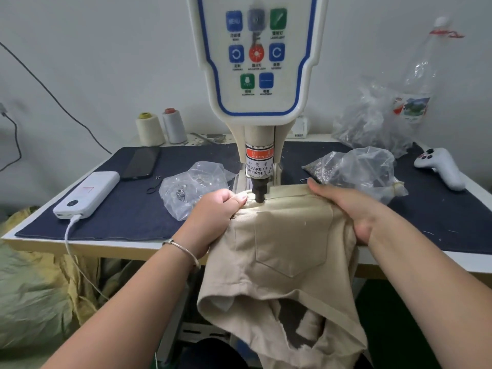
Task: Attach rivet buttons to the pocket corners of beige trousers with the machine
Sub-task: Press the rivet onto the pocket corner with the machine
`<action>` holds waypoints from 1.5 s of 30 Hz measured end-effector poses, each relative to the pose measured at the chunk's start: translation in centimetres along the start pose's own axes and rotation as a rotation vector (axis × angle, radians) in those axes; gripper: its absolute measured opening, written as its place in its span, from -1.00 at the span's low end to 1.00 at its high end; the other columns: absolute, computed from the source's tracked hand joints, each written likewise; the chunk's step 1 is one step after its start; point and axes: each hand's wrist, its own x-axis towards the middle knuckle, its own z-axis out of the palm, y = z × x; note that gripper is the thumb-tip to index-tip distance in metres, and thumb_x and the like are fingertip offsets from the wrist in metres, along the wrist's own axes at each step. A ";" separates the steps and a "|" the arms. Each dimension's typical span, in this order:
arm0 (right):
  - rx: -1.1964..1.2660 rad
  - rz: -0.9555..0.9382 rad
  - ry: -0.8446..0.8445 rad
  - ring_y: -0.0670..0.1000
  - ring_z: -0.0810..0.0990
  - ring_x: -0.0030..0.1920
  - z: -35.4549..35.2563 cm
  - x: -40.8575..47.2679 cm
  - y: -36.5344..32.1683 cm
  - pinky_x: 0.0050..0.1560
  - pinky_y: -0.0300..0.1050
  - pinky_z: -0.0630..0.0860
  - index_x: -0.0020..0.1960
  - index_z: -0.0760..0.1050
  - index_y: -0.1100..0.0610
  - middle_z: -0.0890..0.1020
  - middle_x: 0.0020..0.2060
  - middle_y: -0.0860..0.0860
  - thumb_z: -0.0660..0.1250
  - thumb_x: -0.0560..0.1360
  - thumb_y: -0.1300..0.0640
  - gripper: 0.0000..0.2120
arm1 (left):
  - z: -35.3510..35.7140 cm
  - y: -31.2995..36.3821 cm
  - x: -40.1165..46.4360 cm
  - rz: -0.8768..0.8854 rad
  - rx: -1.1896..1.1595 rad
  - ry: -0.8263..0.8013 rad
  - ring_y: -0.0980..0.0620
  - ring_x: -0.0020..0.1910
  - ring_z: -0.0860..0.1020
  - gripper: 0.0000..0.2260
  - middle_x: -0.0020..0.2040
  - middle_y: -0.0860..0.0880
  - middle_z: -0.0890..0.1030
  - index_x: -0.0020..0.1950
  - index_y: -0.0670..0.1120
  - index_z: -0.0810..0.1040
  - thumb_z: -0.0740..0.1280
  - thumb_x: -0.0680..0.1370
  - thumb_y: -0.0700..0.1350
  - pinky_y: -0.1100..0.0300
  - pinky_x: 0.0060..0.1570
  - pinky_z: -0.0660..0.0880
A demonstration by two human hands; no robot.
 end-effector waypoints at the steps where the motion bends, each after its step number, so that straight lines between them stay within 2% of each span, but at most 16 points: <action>1: -0.041 0.008 -0.051 0.11 0.72 -0.27 -0.5 0.0 0.3 -0.33 -0.02 0.63 -0.18 0.72 0.17 0.72 -0.21 0.16 0.57 0.19 -0.10 -0.63 | 0.1 -0.1 0.0 0.012 0.030 0.012 0.09 -0.32 0.41 -0.69 -0.31 0.01 0.51 -0.08 -0.24 0.58 0.33 0.62 0.02 0.35 -0.40 0.31; 3: -0.127 0.049 -0.164 0.13 0.72 -0.18 -1.3 0.1 0.9 -0.20 -0.01 0.64 -0.06 0.71 0.21 0.72 -0.12 0.20 0.55 0.21 0.00 -0.62 | 0.1 -0.5 0.1 0.020 0.058 0.026 0.08 -0.29 0.42 -0.67 -0.28 -0.01 0.53 -0.06 -0.26 0.59 0.33 0.62 0.03 0.28 -0.32 0.34; 5: -0.160 0.060 -0.212 0.13 0.72 -0.18 -1.4 0.3 1.1 -0.22 -0.04 0.64 -0.07 0.71 0.25 0.71 -0.13 0.22 0.52 0.25 0.14 -0.71 | 0.2 -0.6 0.2 0.026 0.058 0.047 0.05 -0.28 0.42 -0.64 -0.27 -0.05 0.53 -0.06 -0.30 0.57 0.32 0.62 0.02 0.19 -0.26 0.34; 10: -0.010 0.049 -0.129 0.10 0.72 -0.17 -0.8 0.7 1.1 -0.24 -0.04 0.65 -0.08 0.70 0.24 0.71 -0.12 0.19 0.50 0.29 0.11 -0.74 | -0.1 -0.7 -0.1 -0.013 0.000 -0.021 -0.02 -0.30 0.37 -0.58 -0.30 -0.09 0.46 -0.09 -0.33 0.51 0.31 0.62 0.07 0.12 -0.27 0.28; 14: 0.076 0.086 -0.097 0.13 0.71 -0.15 -0.3 0.3 1.5 -0.16 0.03 0.65 0.05 0.63 0.25 0.70 -0.10 0.20 0.47 0.30 0.12 -0.64 | -1.0 -0.6 -0.6 -0.036 0.063 -0.127 0.03 -0.45 0.23 -0.62 -0.42 -0.05 0.29 -0.21 -0.15 0.41 0.29 0.62 0.13 0.24 -0.50 0.13; 18: 0.106 0.085 -0.026 0.14 0.66 -0.19 1.1 0.0 2.0 -0.13 0.05 0.61 0.04 0.61 0.22 0.68 -0.15 0.20 0.46 0.39 0.13 -0.74 | -1.1 -0.8 -0.8 -0.021 0.095 -0.081 0.00 -0.38 0.26 -0.65 -0.34 -0.10 0.32 -0.20 -0.11 0.43 0.28 0.63 0.12 0.17 -0.41 0.17; 21: 0.043 -0.052 0.117 0.16 0.66 -0.19 1.8 0.1 2.5 -0.18 0.00 0.61 0.07 0.63 0.22 0.69 -0.12 0.23 0.48 0.45 0.11 -0.74 | -1.5 -0.9 -0.8 -0.082 0.049 -0.067 0.01 -0.44 0.31 -0.58 -0.41 -0.09 0.36 -0.29 -0.16 0.42 0.36 0.58 0.14 0.22 -0.43 0.22; 22: 0.032 -0.090 0.149 0.16 0.66 -0.20 1.9 0.2 2.6 -0.17 -0.02 0.60 0.06 0.64 0.22 0.70 -0.13 0.22 0.49 0.44 0.10 -0.74 | -1.9 -0.9 -0.8 -0.126 0.009 -0.095 0.03 -0.46 0.40 -0.55 -0.43 -0.07 0.47 -0.32 -0.20 0.49 0.40 0.54 0.16 0.25 -0.41 0.32; 25: 0.019 -0.122 0.179 0.08 0.68 -0.30 2.1 0.3 2.8 -0.26 -0.12 0.58 -0.01 0.66 0.23 0.71 -0.25 0.15 0.50 0.43 0.09 -0.77 | -3.9 -0.8 -0.5 -0.276 -0.084 -0.341 0.00 -0.16 0.67 -0.61 -0.12 -0.11 0.73 -0.12 -0.15 0.74 0.54 0.38 0.19 0.14 -0.07 0.57; 27: 0.037 -0.092 0.167 0.08 0.68 -0.28 2.2 0.3 2.7 -0.23 -0.10 0.60 -0.01 0.65 0.23 0.71 -0.21 0.16 0.50 0.42 0.09 -0.76 | -5.4 -0.9 -0.4 -0.305 -0.130 -0.548 0.03 -0.22 0.66 -0.69 -0.15 -0.11 0.70 -0.19 -0.12 0.72 0.55 0.33 0.12 0.22 -0.23 0.58; 29: 0.064 -0.052 0.145 0.12 0.67 -0.22 2.4 0.3 2.6 -0.19 -0.06 0.60 0.02 0.64 0.22 0.71 -0.15 0.18 0.50 0.42 0.10 -0.75 | -6.2 -1.3 -0.2 -0.275 -0.158 -0.632 0.04 -0.22 0.60 -0.58 -0.10 -0.13 0.63 -0.05 -0.22 0.63 0.57 0.30 0.06 0.29 -0.32 0.53; 32: 0.086 -0.001 0.092 0.10 0.65 -0.35 2.6 0.2 2.4 -0.28 -0.09 0.59 -0.03 0.65 0.22 0.69 -0.26 0.16 0.48 0.43 0.10 -0.79 | -6.6 -2.4 0.0 -0.202 -0.296 -0.624 -0.03 -0.07 0.59 -0.39 0.00 -0.19 0.60 0.20 -0.37 0.51 0.57 0.26 -0.12 0.25 -0.23 0.55; 36: 0.058 -0.010 0.109 0.11 0.64 -0.35 2.8 0.3 2.4 -0.32 -0.09 0.57 -0.02 0.65 0.21 0.69 -0.26 0.15 0.49 0.42 0.07 -0.77 | -5.9 -3.5 -0.2 -0.192 -0.517 -0.598 0.03 -0.19 0.65 -0.61 -0.10 -0.15 0.66 0.20 -0.36 0.51 0.40 0.39 -0.34 0.25 -0.25 0.59; 40: 0.046 -0.058 0.139 0.08 0.66 -0.37 2.3 0.2 2.7 -0.36 -0.13 0.57 -0.12 0.67 0.19 0.70 -0.31 0.13 0.49 0.43 0.05 -0.80 | -5.4 -3.3 -0.4 -0.220 -0.447 -0.517 -0.03 -0.16 0.64 -0.73 -0.02 -0.22 0.66 0.12 -0.28 0.61 0.49 0.48 -0.19 0.20 -0.19 0.60; 43: 0.070 -0.079 0.139 0.08 0.68 -0.35 2.0 0.1 3.0 -0.34 -0.11 0.59 -0.12 0.67 0.19 0.71 -0.29 0.14 0.49 0.43 0.04 -0.79 | -4.4 -2.8 -0.7 -0.258 -0.337 -0.384 -0.15 -0.08 0.56 -0.42 0.04 -0.37 0.63 0.14 -0.40 0.56 0.55 0.40 0.06 0.08 -0.11 0.50; 45: 0.087 -0.080 0.158 0.11 0.69 -0.28 2.0 0.0 3.1 -0.26 -0.08 0.61 -0.09 0.67 0.20 0.71 -0.22 0.16 0.49 0.43 0.03 -0.77 | -3.3 -2.6 -1.0 -0.241 -0.403 -0.323 -0.17 0.00 0.55 -0.42 0.16 -0.39 0.61 0.21 -0.38 0.55 0.52 0.43 0.07 0.08 -0.09 0.53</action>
